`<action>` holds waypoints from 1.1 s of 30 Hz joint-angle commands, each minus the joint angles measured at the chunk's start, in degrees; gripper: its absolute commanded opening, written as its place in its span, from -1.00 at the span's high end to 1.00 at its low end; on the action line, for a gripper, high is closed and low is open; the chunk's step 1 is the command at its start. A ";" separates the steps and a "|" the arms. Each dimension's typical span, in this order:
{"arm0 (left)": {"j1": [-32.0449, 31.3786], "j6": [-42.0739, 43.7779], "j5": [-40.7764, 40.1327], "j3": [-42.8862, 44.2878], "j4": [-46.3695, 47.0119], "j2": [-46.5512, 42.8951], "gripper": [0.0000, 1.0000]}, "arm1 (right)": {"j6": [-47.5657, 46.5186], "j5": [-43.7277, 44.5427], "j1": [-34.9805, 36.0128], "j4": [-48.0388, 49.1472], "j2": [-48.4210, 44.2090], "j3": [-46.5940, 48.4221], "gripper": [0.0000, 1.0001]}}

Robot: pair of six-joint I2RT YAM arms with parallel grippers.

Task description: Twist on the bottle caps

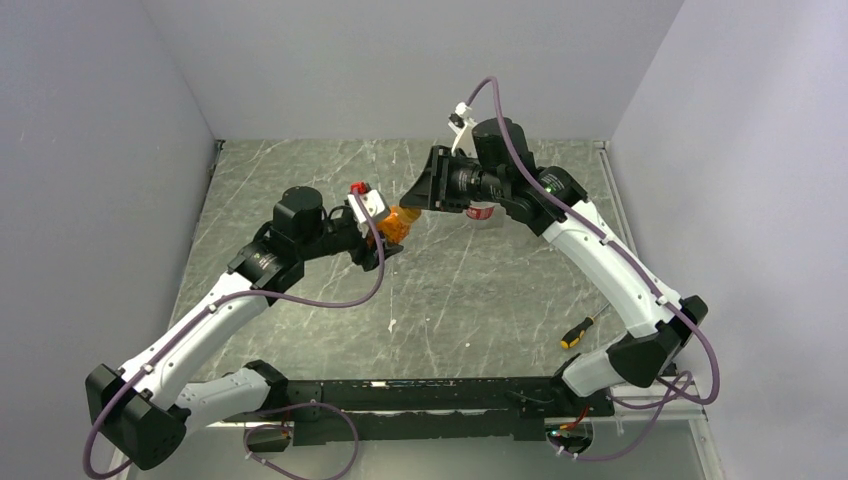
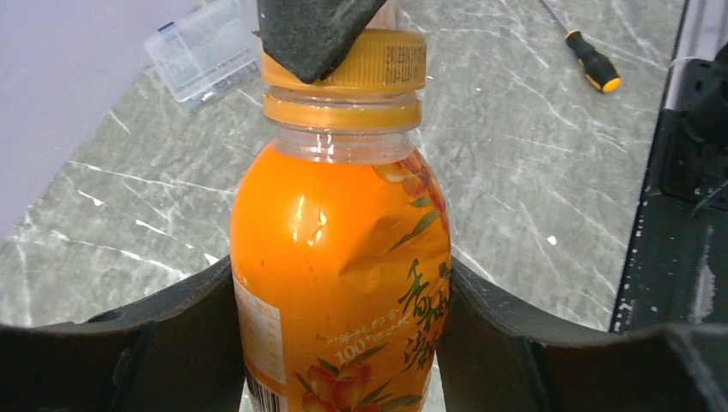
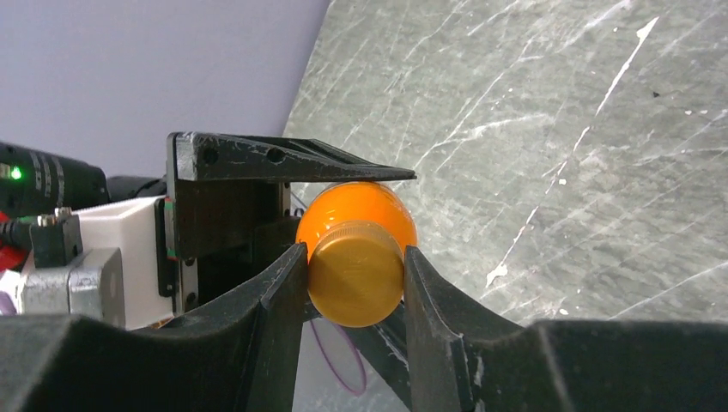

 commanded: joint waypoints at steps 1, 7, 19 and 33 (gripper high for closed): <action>-0.45 2.13 -5.17 2.95 13.84 0.34 1.00 | 6.10 -1.43 2.55 -4.92 0.33 0.24 0.48; -0.38 -1.03 3.61 2.96 2.93 0.42 1.00 | -3.31 4.33 0.24 -9.72 -3.76 8.27 -0.72; 0.54 -5.80 44.32 5.34 -7.76 3.79 1.00 | -33.11 -14.66 -0.57 -9.78 -18.41 -3.26 -0.98; 0.52 -7.81 51.68 7.05 -10.18 6.62 1.00 | -35.79 -20.17 2.20 -5.68 -16.77 -5.87 -0.64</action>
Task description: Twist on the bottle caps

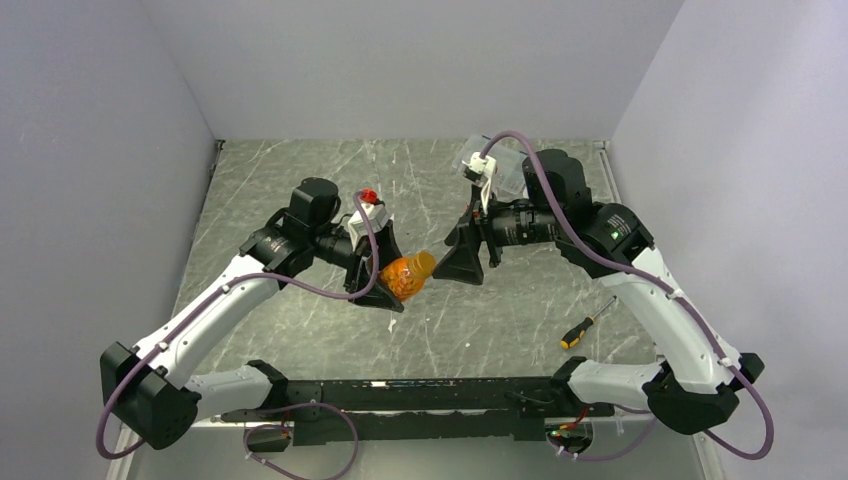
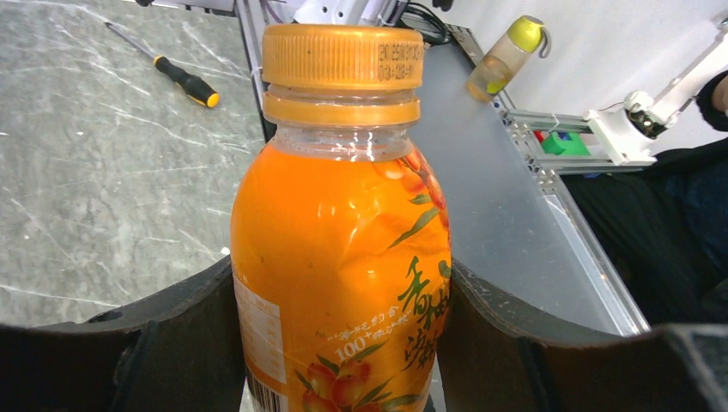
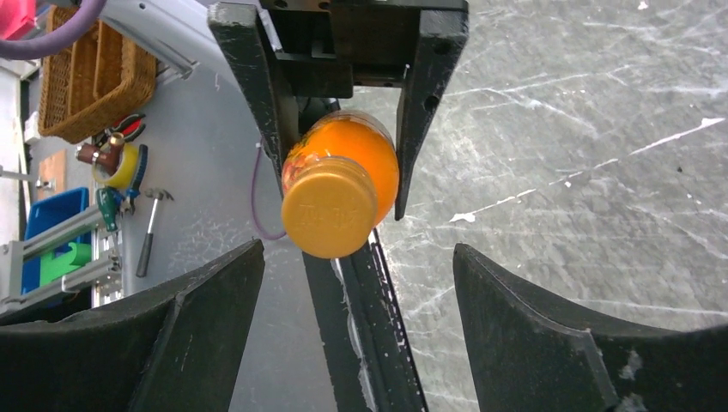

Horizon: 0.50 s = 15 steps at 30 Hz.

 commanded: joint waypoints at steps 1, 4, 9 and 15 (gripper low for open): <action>0.19 -0.47 4.40 2.45 -0.63 0.36 1.00 | -1.88 -1.74 1.26 4.50 -0.30 0.38 -0.63; 0.19 -0.16 4.41 2.62 -1.12 0.70 1.00 | -1.59 -1.85 2.28 4.86 0.59 1.24 -0.59; 0.22 0.14 4.38 2.89 -1.65 1.28 1.00 | -2.03 1.71 5.18 3.73 2.49 2.84 -0.52; 0.19 0.47 4.07 3.07 -1.98 1.56 1.00 | -2.18 4.74 6.50 2.51 4.05 4.43 -0.28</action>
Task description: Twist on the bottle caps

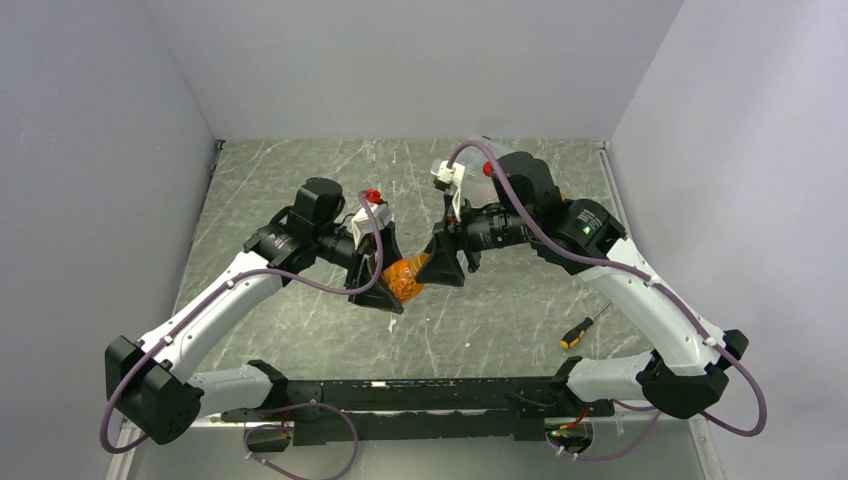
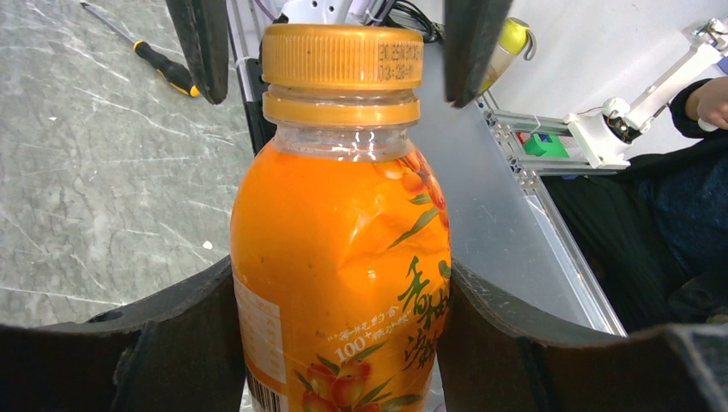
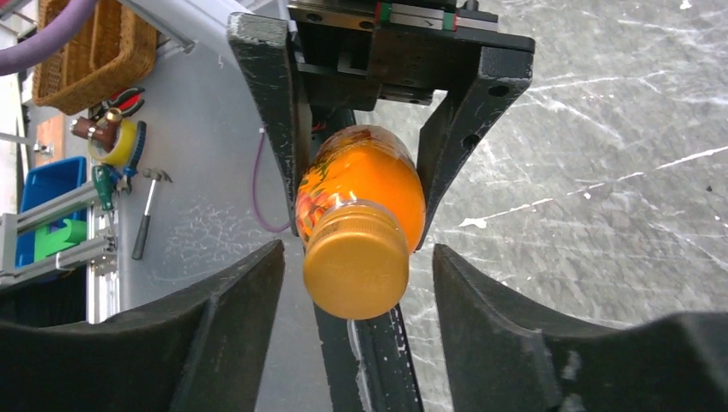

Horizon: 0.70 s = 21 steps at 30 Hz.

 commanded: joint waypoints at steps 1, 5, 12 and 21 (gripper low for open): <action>0.19 1.00 2.57 2.57 0.10 -0.02 1.00 | -1.11 3.25 0.79 0.94 0.19 3.62 -0.20; 0.14 1.83 1.36 2.71 -0.51 -0.08 1.00 | -0.08 4.74 0.85 0.65 0.53 3.69 0.25; 0.14 0.44 -9.68 1.55 6.21 -3.49 1.00 | 8.28 4.59 0.81 2.71 2.11 1.60 0.66; -0.34 3.12 -38.16 0.25 16.18 -8.46 1.00 | 26.06 7.81 0.81 3.60 8.43 4.14 0.79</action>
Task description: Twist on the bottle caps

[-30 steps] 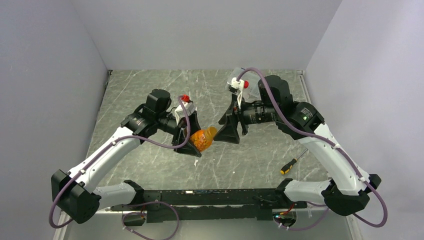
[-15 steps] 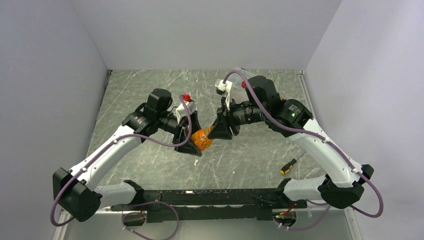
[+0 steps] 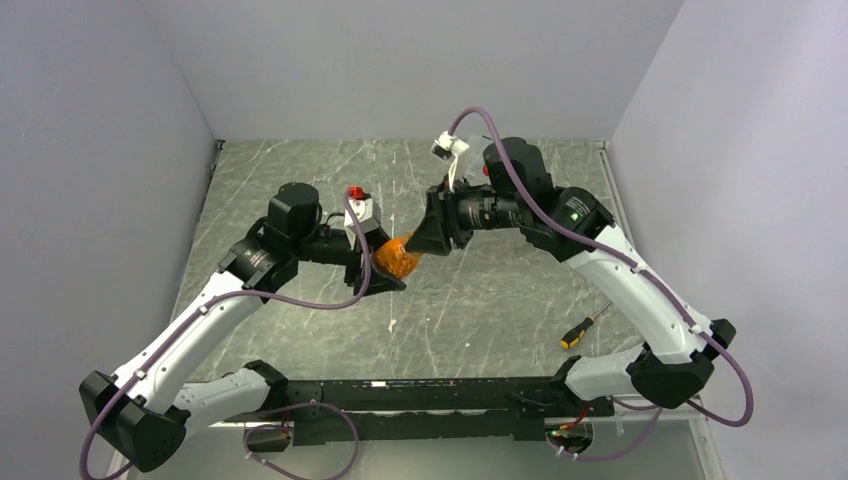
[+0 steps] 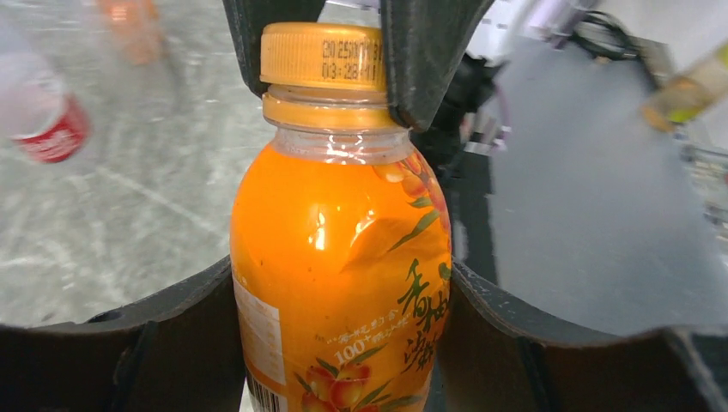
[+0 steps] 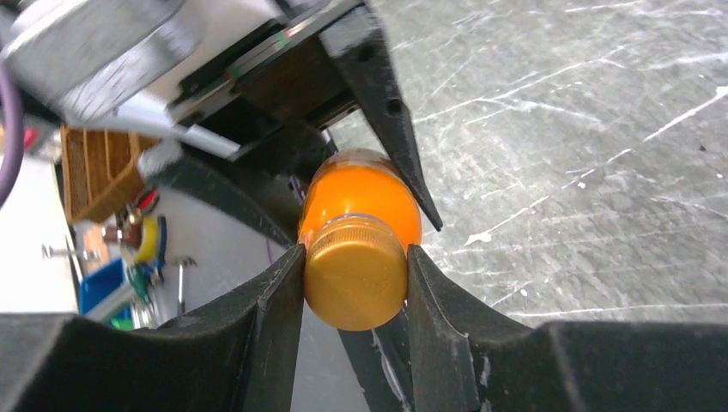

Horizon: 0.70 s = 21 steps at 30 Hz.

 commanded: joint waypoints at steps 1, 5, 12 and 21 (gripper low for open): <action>-0.74 3.94 -22.11 1.78 12.89 -0.97 1.00 | 15.56 2.04 1.38 0.13 5.63 2.13 0.80; -2.85 8.36 -34.38 1.46 15.61 -1.14 1.00 | 24.00 5.46 1.38 2.30 8.15 0.76 0.82; -5.24 12.55 -44.24 1.82 17.42 0.24 1.00 | 29.37 12.08 1.47 4.43 10.46 2.15 0.67; -5.00 8.89 -23.95 1.18 5.61 0.29 1.00 | 16.60 17.23 -3.05 -2.00 3.72 9.57 -0.94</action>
